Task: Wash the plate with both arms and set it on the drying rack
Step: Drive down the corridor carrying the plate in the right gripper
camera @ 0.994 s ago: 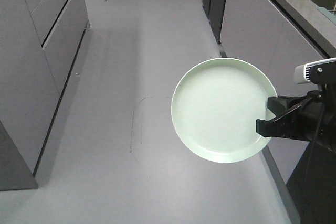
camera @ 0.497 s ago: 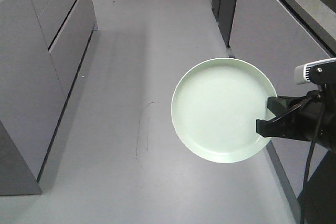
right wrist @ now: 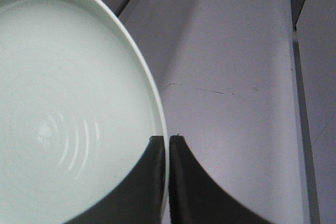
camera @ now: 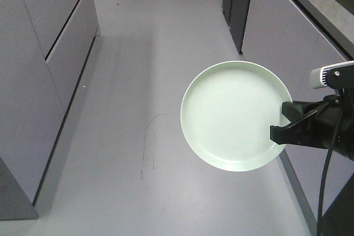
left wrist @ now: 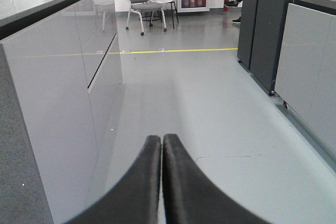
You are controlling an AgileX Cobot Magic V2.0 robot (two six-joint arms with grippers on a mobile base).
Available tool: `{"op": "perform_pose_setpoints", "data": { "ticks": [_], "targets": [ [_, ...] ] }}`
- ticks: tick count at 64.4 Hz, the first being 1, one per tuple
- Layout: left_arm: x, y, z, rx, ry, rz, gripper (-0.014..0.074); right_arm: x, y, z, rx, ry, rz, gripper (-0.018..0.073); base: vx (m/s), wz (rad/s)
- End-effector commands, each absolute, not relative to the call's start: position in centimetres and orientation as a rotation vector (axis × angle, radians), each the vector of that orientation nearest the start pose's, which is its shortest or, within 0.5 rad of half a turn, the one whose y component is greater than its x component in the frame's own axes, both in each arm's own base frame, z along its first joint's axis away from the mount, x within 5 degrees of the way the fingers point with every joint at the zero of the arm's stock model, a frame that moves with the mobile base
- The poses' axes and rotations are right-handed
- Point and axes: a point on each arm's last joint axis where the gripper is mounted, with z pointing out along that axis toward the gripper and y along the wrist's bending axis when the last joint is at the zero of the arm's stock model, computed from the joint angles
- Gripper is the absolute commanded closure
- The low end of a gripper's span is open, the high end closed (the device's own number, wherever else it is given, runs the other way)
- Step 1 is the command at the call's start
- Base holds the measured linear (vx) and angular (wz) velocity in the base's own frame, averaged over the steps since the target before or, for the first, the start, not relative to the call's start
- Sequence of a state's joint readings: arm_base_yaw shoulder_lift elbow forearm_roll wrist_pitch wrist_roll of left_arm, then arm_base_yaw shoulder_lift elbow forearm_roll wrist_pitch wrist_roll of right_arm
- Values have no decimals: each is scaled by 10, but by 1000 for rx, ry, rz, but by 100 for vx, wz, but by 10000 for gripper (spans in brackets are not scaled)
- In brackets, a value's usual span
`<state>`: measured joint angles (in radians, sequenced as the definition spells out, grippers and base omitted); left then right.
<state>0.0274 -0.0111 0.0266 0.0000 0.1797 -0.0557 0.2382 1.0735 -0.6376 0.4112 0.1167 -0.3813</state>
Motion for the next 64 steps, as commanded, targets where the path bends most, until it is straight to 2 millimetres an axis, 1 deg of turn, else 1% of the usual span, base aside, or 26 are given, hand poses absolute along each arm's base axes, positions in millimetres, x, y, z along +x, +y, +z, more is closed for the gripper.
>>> {"op": "perform_pose_setpoints", "data": {
  "ticks": [1,64],
  "targets": [
    [56,2,191,-75,1605,-30,601,219,54,303,-209,1904,192,568,12,0],
    [56,2,191,-75,1605,-30,601,219,54,303,-209,1904,192,568,10,-1]
  ]
}}
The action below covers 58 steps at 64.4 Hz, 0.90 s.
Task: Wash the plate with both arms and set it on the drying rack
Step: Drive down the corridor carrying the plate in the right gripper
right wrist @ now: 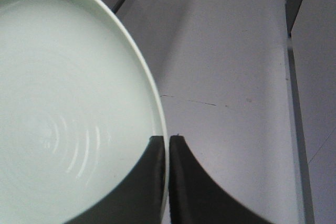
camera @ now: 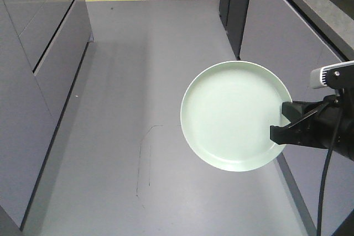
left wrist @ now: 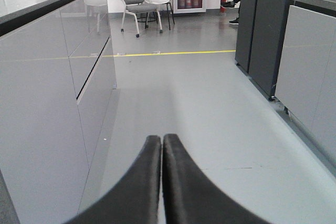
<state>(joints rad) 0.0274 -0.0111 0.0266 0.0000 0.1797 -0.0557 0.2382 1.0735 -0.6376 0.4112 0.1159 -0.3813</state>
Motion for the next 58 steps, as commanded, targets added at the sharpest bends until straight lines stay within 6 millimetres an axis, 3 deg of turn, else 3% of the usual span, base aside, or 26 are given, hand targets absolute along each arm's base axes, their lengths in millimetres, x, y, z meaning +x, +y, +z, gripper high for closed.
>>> {"op": "perform_pose_setpoints", "data": {
  "ticks": [1,58],
  "targets": [
    [56,2,191,-75,1605,-30,601,219,54,303,-209,1904,192,568,9,-3],
    [56,2,191,-75,1605,-30,601,219,54,303,-209,1904,192,568,10,-3]
  ]
}}
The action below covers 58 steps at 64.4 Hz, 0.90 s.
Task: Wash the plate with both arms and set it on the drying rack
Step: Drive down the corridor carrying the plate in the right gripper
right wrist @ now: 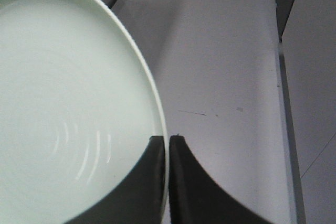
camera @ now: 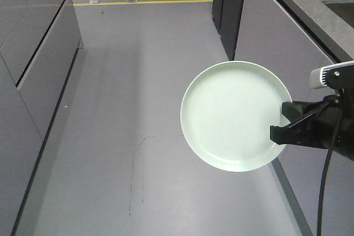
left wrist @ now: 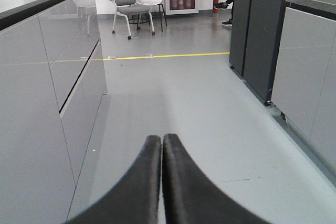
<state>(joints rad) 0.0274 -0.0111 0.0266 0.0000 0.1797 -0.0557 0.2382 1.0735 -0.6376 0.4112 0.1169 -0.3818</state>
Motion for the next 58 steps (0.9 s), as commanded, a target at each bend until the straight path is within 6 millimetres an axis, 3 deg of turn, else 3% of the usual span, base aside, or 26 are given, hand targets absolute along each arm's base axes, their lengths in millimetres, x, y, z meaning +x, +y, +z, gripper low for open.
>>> {"op": "perform_pose_setpoints", "data": {
  "ticks": [1,58],
  "targets": [
    [56,2,191,-75,1605,-30,601,219,54,303,-209,1904,192,568,12,-2],
    [56,2,191,-75,1605,-30,601,219,54,303,-209,1904,192,568,14,1]
  ]
}}
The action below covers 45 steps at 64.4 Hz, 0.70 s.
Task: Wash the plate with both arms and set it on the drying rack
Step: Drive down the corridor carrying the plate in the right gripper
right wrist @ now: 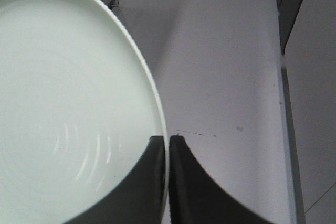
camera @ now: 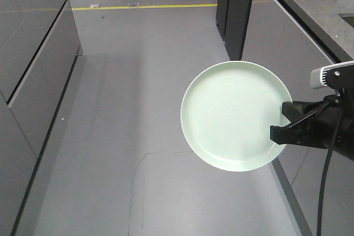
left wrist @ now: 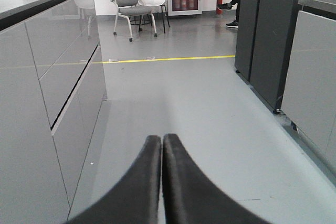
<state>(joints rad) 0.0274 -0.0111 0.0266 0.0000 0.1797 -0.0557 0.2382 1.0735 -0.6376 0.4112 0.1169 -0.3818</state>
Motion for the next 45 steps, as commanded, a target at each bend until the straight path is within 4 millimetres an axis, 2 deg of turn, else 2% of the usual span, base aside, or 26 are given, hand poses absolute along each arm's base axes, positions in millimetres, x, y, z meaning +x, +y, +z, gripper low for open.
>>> {"op": "perform_pose_setpoints", "data": {
  "ticks": [1,45],
  "targets": [
    [56,2,191,-75,1605,-30,601,219,54,303,-209,1904,192,568,14,0],
    [56,2,191,-75,1605,-30,601,219,54,303,-209,1904,192,568,12,4]
  ]
}}
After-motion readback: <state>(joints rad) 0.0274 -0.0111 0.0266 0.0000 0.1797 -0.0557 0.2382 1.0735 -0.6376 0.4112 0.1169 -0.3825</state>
